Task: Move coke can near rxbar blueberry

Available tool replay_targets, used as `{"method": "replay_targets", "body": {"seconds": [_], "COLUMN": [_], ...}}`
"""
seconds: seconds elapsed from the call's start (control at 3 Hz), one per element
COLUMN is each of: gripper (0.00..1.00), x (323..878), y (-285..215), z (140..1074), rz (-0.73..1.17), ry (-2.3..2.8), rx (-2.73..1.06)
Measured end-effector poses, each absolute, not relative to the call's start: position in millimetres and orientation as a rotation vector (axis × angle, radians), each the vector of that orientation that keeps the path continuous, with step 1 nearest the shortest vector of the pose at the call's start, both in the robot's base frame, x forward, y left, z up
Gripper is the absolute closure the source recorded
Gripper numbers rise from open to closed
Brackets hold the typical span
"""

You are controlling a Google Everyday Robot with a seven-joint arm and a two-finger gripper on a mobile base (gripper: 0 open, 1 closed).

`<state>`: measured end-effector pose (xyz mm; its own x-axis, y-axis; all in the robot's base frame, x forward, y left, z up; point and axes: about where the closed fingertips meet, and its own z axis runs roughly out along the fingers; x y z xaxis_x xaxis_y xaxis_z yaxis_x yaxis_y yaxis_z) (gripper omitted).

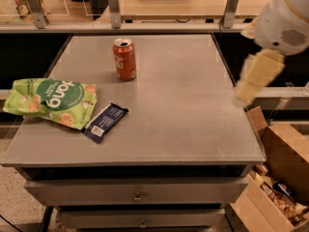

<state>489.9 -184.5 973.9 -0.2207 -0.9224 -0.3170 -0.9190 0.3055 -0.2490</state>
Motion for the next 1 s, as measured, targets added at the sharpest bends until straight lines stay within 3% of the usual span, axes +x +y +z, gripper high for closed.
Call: {"method": "replay_targets", "body": {"seconds": [1.0], "gripper": [0.0], "x": [651], "y": [-68], "z": [970], "rz": [0.289], "ry": [2.06], "rx": [-1.399]}}
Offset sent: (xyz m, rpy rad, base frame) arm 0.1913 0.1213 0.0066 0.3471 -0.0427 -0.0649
